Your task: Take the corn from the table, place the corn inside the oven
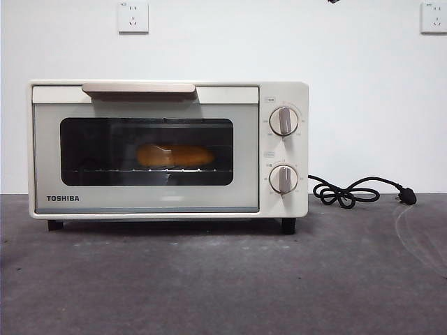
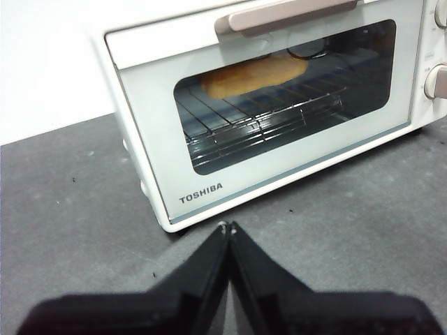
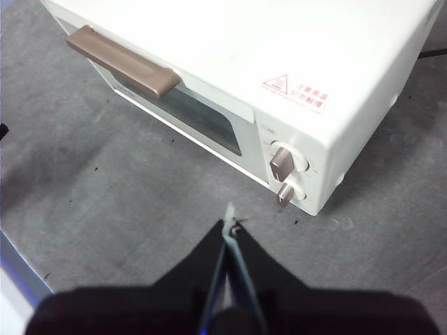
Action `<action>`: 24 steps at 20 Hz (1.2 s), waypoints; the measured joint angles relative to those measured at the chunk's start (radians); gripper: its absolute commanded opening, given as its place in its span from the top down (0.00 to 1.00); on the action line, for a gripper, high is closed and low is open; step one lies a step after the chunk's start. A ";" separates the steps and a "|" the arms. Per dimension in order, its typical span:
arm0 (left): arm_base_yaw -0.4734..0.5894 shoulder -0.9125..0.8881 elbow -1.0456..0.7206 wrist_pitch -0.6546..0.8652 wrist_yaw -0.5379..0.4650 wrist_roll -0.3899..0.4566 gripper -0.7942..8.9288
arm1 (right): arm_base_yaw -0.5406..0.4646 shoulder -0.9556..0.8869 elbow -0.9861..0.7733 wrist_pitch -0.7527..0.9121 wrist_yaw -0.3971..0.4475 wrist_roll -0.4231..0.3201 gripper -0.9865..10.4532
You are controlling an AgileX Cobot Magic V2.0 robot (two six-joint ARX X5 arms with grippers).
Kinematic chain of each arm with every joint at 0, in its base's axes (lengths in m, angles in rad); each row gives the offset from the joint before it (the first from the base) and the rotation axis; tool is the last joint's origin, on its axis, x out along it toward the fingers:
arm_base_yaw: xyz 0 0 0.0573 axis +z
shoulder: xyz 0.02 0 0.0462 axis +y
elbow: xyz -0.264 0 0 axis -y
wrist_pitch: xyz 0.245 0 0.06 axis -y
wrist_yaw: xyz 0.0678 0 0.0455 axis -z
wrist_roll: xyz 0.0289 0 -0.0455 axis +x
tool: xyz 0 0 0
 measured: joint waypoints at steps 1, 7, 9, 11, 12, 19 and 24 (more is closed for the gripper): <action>0.000 0.003 0.000 0.000 0.000 0.000 0.92 | 0.000 0.000 0.000 0.000 0.000 0.000 0.92; 0.000 0.027 0.000 0.000 0.000 -0.002 0.92 | 0.000 0.000 0.000 0.000 0.000 0.000 0.92; 0.000 0.037 0.000 0.000 0.000 -0.003 0.92 | 0.000 0.000 0.000 0.000 0.000 0.000 0.92; 0.000 0.046 0.000 0.000 0.000 -0.004 0.92 | 0.000 0.000 0.000 0.000 0.000 0.000 0.92; 0.000 0.051 0.000 0.000 0.000 -0.006 0.92 | 0.000 0.000 0.000 0.000 0.000 0.000 0.92; 0.000 0.079 0.000 0.000 0.000 -0.006 0.92 | 0.000 0.000 0.000 0.000 0.000 0.000 0.92; 0.000 0.097 0.000 0.000 0.000 -0.006 0.92 | 0.000 0.000 0.000 0.000 0.022 -0.025 0.92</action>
